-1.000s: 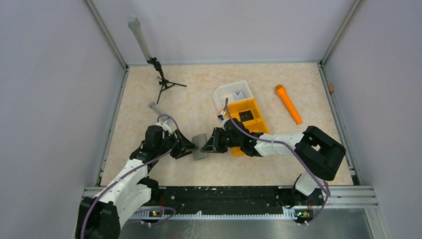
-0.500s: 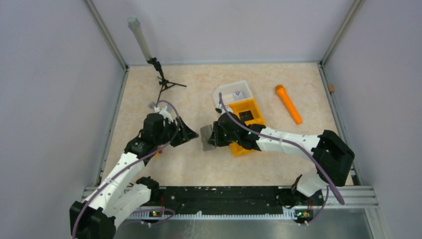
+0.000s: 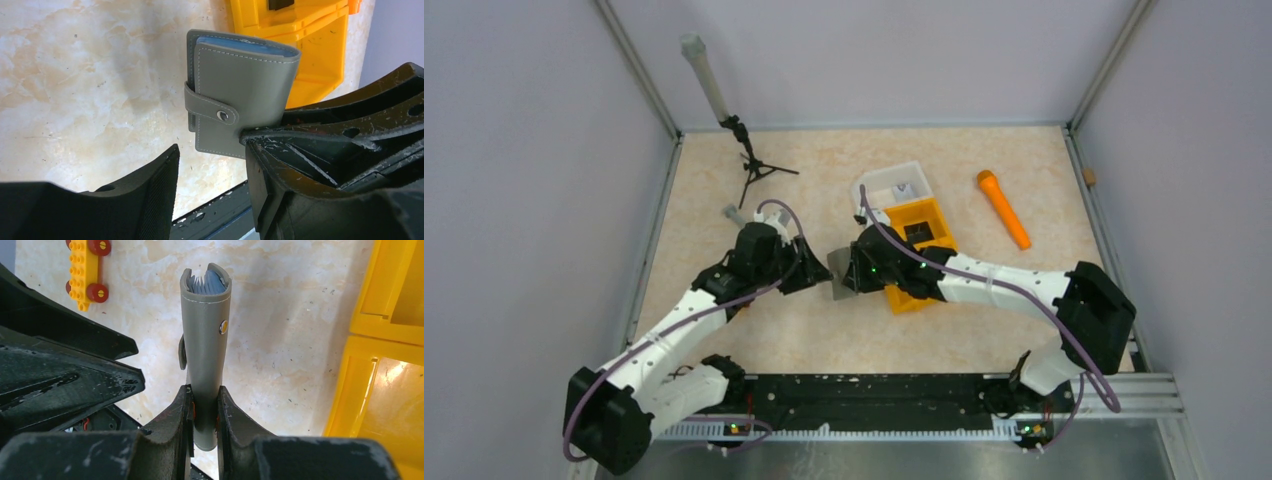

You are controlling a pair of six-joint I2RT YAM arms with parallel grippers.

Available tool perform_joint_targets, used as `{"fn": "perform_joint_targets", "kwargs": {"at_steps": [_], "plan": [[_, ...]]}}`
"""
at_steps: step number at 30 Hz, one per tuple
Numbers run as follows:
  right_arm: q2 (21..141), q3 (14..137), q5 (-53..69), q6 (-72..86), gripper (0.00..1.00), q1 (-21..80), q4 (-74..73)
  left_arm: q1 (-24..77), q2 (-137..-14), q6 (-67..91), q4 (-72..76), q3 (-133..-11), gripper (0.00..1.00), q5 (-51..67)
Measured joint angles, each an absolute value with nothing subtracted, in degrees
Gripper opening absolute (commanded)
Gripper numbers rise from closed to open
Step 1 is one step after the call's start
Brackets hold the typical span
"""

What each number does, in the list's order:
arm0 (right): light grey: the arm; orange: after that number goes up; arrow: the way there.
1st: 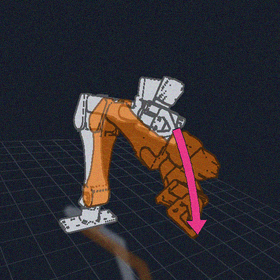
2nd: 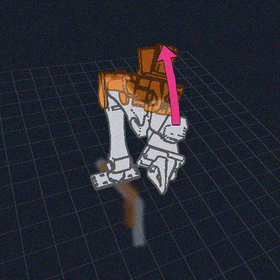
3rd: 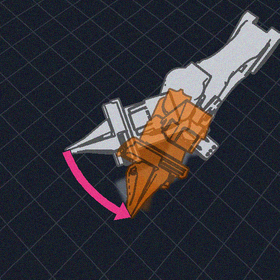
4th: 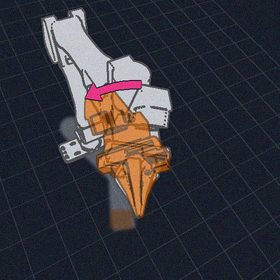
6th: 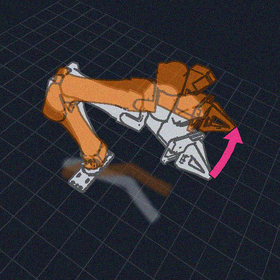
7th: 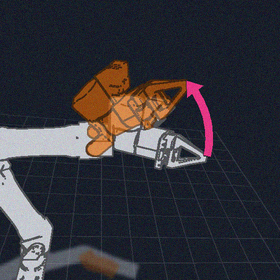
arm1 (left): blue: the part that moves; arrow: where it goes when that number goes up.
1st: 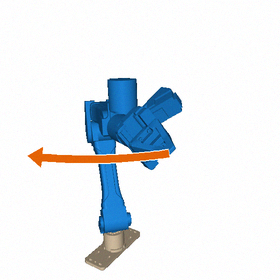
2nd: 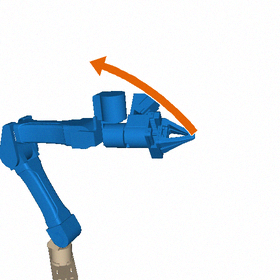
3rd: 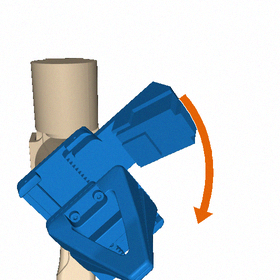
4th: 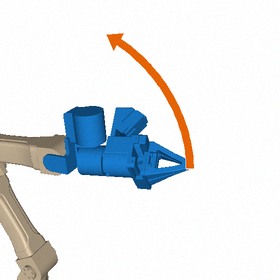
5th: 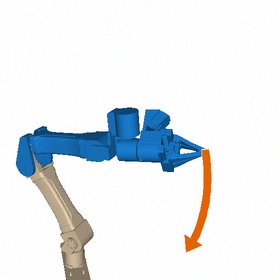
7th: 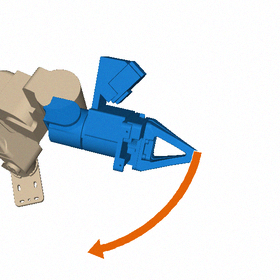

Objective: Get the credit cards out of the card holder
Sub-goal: Open the card holder at the center of the board.

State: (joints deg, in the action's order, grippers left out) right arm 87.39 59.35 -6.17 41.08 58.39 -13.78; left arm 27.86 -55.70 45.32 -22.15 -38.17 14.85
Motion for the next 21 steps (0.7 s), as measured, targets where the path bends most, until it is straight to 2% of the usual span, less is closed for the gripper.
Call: {"fn": "perform_joint_targets", "kwargs": {"at_steps": [9,21], "plan": [[87.42,59.40,-6.17,41.08,0.00,59.11,-14.26,28.47,-57.36,45.98,-19.35,-38.17,0.52,14.90],[87.46,60.14,-6.04,41.10,0.00,59.59,-14.22,29.54,-62.06,46.11,-18.65,-38.17,0.52,14.94]]}}
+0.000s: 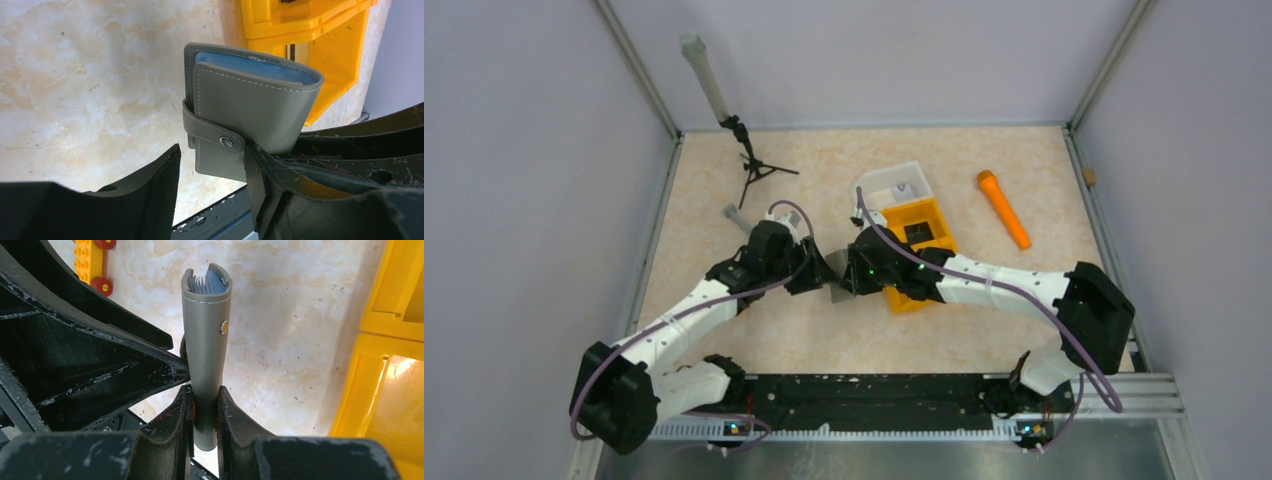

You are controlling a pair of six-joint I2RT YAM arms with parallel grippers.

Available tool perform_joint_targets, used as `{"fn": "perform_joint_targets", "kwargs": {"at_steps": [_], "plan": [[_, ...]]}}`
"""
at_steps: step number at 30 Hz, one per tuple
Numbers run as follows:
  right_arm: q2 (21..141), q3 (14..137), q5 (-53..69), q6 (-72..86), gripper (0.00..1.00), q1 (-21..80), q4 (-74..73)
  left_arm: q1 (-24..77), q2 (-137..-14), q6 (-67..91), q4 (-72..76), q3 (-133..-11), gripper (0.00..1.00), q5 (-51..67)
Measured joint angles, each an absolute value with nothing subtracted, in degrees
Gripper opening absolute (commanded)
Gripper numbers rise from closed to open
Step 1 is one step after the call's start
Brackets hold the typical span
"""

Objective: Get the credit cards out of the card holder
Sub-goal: Open the card holder at the center of the board.

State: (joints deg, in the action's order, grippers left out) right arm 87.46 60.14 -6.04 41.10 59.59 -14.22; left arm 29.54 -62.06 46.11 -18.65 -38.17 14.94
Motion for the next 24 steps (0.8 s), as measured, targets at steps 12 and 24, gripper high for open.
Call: {"fn": "perform_joint_targets", "kwargs": {"at_steps": [12,24], "plan": [[87.53,60.14,-6.39,41.06,0.00,59.64,-14.68,30.39,-64.62,45.58,-18.41,-40.05,0.17,15.42],[87.83,60.12,-7.68,41.04,0.00,59.72,-15.62,30.52,-66.22,44.82,-18.09,-40.21,0.00,15.70]]}}
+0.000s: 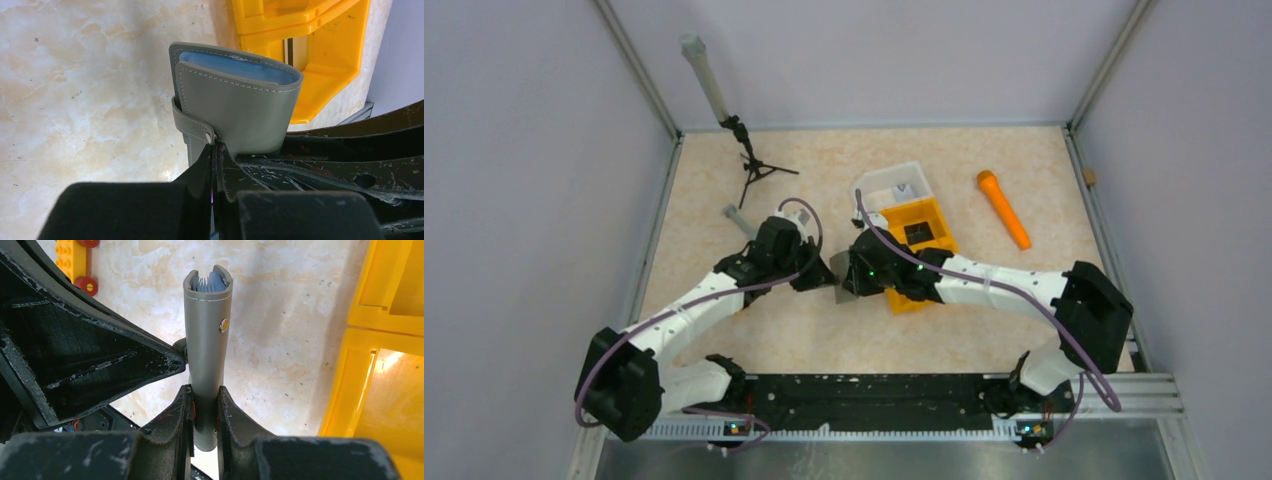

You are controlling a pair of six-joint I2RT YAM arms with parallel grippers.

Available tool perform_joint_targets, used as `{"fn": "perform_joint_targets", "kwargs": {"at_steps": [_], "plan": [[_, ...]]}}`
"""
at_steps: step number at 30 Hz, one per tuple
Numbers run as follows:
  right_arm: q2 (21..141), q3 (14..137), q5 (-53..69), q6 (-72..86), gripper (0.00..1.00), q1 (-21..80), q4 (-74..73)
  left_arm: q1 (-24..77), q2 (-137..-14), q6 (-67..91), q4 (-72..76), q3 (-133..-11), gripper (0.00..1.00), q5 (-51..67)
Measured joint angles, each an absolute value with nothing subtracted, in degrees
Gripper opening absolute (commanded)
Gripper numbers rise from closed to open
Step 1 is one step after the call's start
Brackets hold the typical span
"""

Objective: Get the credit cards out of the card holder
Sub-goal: Open the card holder at the center of the board.

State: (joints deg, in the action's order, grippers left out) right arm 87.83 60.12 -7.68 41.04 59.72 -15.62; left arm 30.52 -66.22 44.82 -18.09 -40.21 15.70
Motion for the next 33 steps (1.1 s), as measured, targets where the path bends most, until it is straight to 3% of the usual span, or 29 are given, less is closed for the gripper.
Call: {"fn": "perform_joint_targets", "kwargs": {"at_steps": [14,19,25,33], "plan": [[84.23,57.06,-8.69,41.10,0.00,58.17,-16.49,29.52,-69.23,41.74,-22.41,-39.88,0.00,10.00],[82.94,54.35,-4.19,40.88,0.00,55.57,-14.41,28.67,-67.09,40.53,-23.90,-39.88,0.37,10.20],[78.24,48.31,7.86,40.49,0.00,48.03,-8.51,23.53,-62.54,39.09,-25.02,-39.64,0.53,13.10],[75.16,47.55,19.92,41.63,0.00,43.75,-1.52,20.12,-55.35,39.70,-23.09,-37.65,0.85,19.22]]}}
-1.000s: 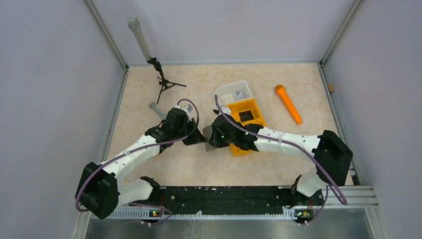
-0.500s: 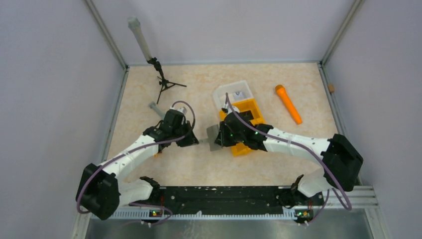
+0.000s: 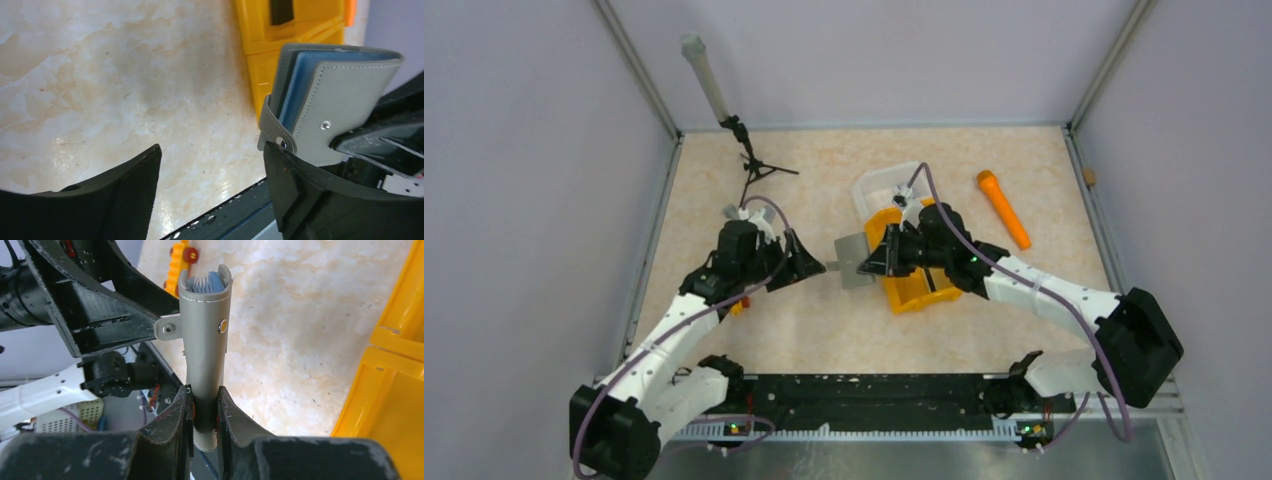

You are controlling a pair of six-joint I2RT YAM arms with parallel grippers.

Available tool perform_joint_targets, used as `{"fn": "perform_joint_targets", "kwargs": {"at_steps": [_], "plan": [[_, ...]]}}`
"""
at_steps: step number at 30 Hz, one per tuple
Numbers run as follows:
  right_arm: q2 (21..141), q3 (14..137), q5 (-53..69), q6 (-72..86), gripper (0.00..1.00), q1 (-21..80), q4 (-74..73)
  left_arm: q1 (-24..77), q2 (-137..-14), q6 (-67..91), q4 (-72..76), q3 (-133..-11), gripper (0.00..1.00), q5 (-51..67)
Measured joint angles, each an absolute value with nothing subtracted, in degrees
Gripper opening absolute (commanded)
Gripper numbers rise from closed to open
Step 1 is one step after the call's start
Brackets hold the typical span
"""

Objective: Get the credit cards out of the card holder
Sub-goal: Open the card holder at the center of the board.

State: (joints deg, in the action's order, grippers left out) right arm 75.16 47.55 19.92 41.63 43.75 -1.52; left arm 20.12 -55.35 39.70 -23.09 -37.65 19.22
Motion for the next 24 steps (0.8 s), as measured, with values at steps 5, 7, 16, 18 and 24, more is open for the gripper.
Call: {"fn": "perform_joint_targets", "kwargs": {"at_steps": [5,7,16,18,24], "plan": [[74.17,46.33,24.47,43.59,0.00,41.69,2.07,19.42,-46.96,41.87,-19.99,-35.88,0.95,22.13],[74.17,45.65,25.39,44.23,0.00,41.17,3.20,19.31,-43.20,42.85,-18.90,-35.48,0.98,22.33],[74.24,42.37,30.89,50.22,0.00,40.27,10.68,19.27,-41.28,45.58,-11.97,-33.74,0.99,26.35],[74.24,42.33,31.83,51.42,0.00,40.27,12.49,19.27,-43.83,45.78,-11.40,-33.50,0.99,27.03],[74.26,41.12,34.15,54.28,0.00,40.27,17.34,19.25,-47.77,47.05,-8.82,-33.08,0.68,29.76]]}}
